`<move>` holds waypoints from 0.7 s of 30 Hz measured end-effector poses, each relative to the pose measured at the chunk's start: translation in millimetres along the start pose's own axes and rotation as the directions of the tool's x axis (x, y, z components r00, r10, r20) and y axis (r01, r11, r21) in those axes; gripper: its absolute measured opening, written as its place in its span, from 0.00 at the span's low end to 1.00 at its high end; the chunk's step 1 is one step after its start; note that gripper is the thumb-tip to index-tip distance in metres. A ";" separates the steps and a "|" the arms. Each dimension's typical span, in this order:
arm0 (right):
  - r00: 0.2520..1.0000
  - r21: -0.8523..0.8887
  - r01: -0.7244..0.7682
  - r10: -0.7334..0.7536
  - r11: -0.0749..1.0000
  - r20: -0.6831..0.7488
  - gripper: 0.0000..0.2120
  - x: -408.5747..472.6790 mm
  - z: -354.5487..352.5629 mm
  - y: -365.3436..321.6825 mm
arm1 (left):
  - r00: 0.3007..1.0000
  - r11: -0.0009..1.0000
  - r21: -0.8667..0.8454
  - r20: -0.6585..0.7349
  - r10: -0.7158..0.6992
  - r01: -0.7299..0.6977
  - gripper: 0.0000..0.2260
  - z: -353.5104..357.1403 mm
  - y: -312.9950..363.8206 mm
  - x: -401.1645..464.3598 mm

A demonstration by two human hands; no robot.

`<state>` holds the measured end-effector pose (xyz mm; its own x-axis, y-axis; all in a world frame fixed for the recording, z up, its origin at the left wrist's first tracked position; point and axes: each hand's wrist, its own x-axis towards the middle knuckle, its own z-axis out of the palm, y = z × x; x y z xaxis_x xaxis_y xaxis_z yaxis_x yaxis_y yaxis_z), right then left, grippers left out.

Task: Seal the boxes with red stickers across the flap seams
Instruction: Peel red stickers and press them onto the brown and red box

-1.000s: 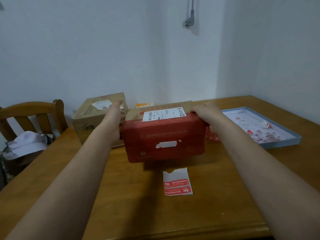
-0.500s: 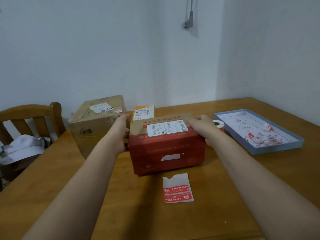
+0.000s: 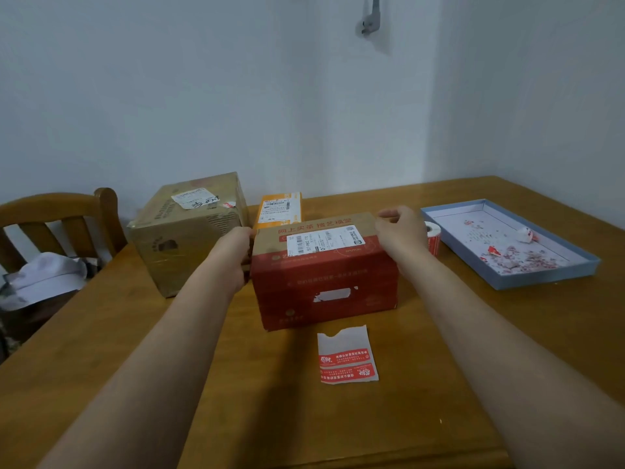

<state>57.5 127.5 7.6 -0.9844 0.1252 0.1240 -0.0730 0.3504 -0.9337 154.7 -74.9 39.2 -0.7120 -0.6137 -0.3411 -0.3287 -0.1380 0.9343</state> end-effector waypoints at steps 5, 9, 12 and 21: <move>0.989 -0.004 0.037 -0.037 0.999 -0.145 0.03 -5.0 -11.6 -1.6 | 0.987 0.999 0.043 -0.158 0.031 -0.024 0.10 -5.8 2.3 0.8; 0.997 0.092 0.053 -0.047 0.994 -0.066 0.07 -18.9 -19.6 -3.8 | 0.973 0.994 0.070 -0.208 0.097 -0.084 0.16 -8.2 0.3 -4.4; 0.982 0.011 -0.031 0.028 0.999 0.185 0.14 -32.3 -24.8 -9.0 | 0.986 0.990 0.105 -0.127 0.111 -0.098 0.10 -6.4 -2.7 -16.5; 0.743 -0.553 -0.012 0.377 0.833 0.552 0.11 -60.5 -16.5 26.1 | 0.973 0.888 0.443 0.231 0.020 -0.123 0.12 0.1 -34.3 -47.3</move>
<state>117.8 144.5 -18.7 -0.8478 -0.2876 -0.4455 0.0396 0.8035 -0.5940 199.6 -41.0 23.3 -0.8423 -0.4203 -0.3374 -0.4790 0.2970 0.8260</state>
